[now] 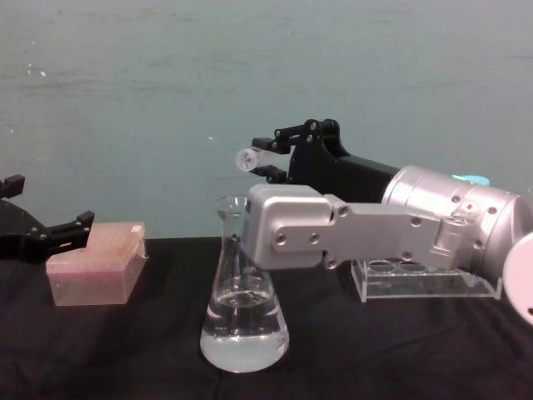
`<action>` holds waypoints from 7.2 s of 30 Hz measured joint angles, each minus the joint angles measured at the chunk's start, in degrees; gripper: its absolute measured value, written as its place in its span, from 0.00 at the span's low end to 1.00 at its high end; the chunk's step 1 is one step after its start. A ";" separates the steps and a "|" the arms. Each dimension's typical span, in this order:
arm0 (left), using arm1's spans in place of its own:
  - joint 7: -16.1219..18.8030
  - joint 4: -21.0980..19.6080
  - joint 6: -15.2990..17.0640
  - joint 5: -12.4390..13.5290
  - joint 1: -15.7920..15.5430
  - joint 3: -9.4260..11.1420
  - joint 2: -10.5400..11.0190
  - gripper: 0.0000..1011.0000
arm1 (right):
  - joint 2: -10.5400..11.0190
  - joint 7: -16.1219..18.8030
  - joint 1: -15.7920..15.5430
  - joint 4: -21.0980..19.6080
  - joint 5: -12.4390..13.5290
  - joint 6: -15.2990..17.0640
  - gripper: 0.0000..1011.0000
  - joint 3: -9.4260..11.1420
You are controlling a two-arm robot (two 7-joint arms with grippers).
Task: Pour the liquid from the test tube into the beaker using one hand.
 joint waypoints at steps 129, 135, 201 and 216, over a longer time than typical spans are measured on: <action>0.00 0.00 0.00 0.00 0.00 0.00 0.00 0.99 | 1.64 -9.85 2.78 1.49 -11.29 5.71 0.21 -5.03; 0.00 0.00 0.00 0.00 0.00 0.00 0.00 0.99 | 1.58 -9.27 2.57 1.51 -9.54 5.34 0.21 -4.23; 0.00 0.00 0.00 0.00 0.00 0.00 0.00 0.99 | -4.03 29.21 -3.57 -7.05 41.35 25.45 0.21 19.68; 0.00 0.00 0.00 0.00 0.00 0.00 0.00 0.99 | -4.10 28.90 -3.38 -5.70 42.74 27.03 0.21 19.64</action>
